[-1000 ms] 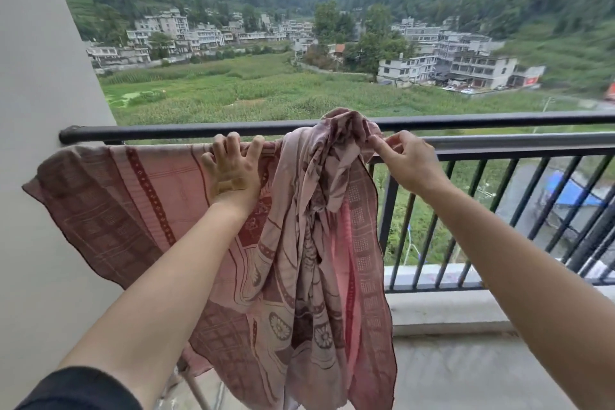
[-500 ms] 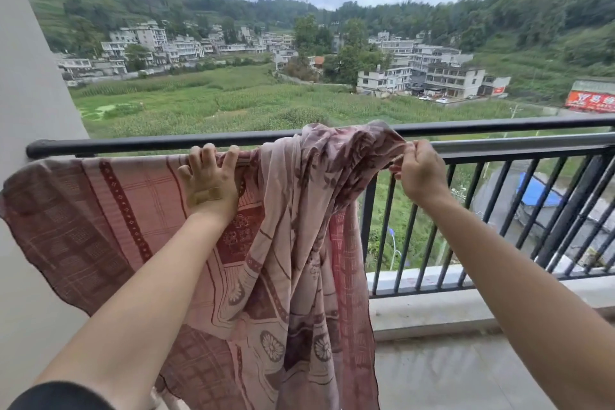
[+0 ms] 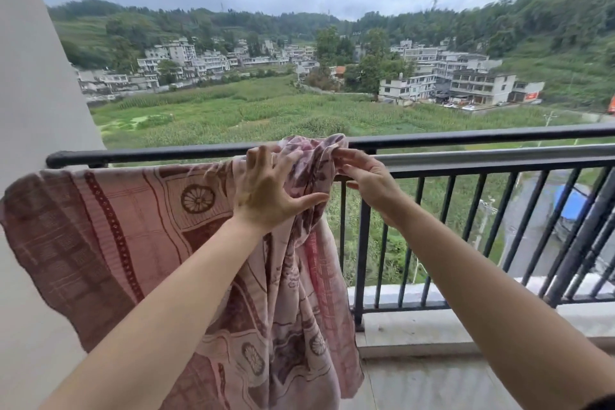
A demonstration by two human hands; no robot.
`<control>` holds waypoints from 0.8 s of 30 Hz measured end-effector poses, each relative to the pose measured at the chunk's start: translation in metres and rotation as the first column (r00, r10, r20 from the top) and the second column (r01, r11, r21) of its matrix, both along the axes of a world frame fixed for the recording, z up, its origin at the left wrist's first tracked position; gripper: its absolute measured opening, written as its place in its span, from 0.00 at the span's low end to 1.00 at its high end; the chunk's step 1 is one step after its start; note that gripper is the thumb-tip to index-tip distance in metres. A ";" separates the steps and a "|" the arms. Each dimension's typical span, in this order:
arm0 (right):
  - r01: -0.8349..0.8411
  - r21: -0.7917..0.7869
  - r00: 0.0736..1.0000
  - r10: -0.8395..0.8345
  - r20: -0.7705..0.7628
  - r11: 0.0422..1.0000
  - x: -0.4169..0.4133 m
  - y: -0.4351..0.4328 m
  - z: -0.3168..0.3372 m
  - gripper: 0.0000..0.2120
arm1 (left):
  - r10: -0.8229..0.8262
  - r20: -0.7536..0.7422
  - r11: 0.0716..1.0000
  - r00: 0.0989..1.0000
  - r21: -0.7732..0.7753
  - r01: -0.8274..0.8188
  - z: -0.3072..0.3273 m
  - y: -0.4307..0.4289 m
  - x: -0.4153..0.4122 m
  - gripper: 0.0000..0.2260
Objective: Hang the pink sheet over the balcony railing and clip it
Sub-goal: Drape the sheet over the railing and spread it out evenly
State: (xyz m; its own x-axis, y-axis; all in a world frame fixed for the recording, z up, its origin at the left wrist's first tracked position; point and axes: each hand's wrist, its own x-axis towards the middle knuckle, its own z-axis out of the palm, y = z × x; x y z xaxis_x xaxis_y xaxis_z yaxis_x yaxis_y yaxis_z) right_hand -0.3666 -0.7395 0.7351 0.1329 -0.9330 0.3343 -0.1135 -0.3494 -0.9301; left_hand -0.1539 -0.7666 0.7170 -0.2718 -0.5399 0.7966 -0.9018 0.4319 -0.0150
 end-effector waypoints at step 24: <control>0.542 -0.239 0.820 -0.569 -0.060 0.806 0.086 -0.008 -0.007 0.16 | 0.387 -0.910 0.904 0.146 0.406 0.133 0.013 -0.041 0.163 0.15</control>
